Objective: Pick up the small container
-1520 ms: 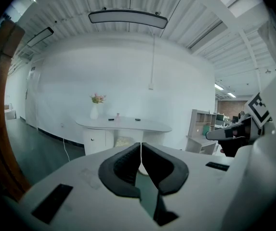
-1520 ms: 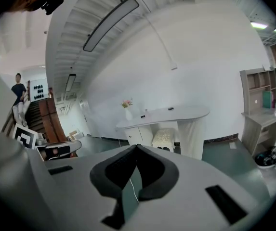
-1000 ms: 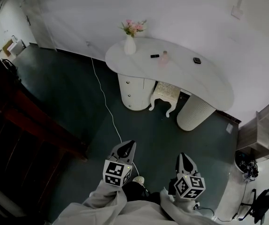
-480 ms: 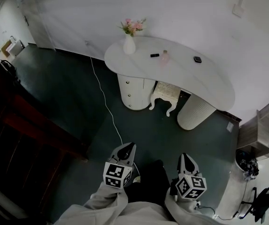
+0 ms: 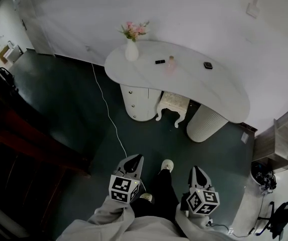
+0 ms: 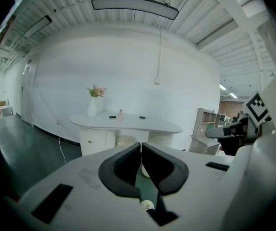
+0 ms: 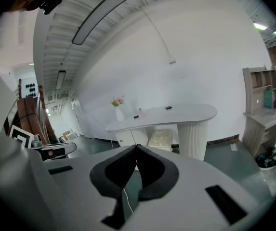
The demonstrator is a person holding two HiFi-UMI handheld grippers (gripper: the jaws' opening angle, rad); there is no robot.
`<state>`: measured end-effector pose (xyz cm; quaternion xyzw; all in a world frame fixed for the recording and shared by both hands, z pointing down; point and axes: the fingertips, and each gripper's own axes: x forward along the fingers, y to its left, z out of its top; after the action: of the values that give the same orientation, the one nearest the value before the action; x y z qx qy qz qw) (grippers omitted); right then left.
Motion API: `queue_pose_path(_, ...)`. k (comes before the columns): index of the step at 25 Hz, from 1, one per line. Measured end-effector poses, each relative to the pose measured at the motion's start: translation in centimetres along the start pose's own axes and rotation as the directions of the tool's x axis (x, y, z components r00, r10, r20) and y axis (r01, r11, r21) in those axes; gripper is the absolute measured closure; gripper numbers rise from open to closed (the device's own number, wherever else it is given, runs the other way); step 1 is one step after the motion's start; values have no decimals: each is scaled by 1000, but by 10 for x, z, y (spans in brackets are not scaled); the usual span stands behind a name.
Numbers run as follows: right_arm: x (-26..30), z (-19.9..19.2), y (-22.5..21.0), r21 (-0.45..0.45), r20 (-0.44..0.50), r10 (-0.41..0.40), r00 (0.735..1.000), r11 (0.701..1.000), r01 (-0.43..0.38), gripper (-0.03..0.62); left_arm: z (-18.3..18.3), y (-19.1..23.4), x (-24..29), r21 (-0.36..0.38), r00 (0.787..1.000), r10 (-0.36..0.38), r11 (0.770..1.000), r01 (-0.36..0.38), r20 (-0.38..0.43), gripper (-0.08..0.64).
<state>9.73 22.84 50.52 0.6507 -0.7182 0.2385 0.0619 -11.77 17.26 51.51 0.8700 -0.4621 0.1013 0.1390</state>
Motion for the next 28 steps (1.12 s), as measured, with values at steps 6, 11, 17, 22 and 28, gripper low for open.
queue_pose_path(6, 52, 29, -15, -6, -3, 29, 1000, 1000, -29, 543, 21, 21, 46, -5, 999, 36, 999, -36, 0, 540)
queue_pose_path(11, 100, 61, -30, -23, -12, 52, 999, 998, -52, 543, 41, 33, 94, -16, 999, 43, 999, -43, 3, 540)
queue_pose_path(17, 150, 97, -48, -39, -28, 73, 997, 996, -74, 543, 68, 48, 150, -26, 998, 67, 997, -67, 8, 540)
queue_pose_path(22, 188, 127, -69, -45, -23, 92, 996, 995, -93, 543, 88, 57, 190, -27, 995, 96, 995, -95, 17, 540)
queue_pose_path(28, 229, 151, -84, -65, -22, 129, 991, 989, -130, 543, 105, 68, 225, -35, 990, 134, 991, -133, 47, 540)
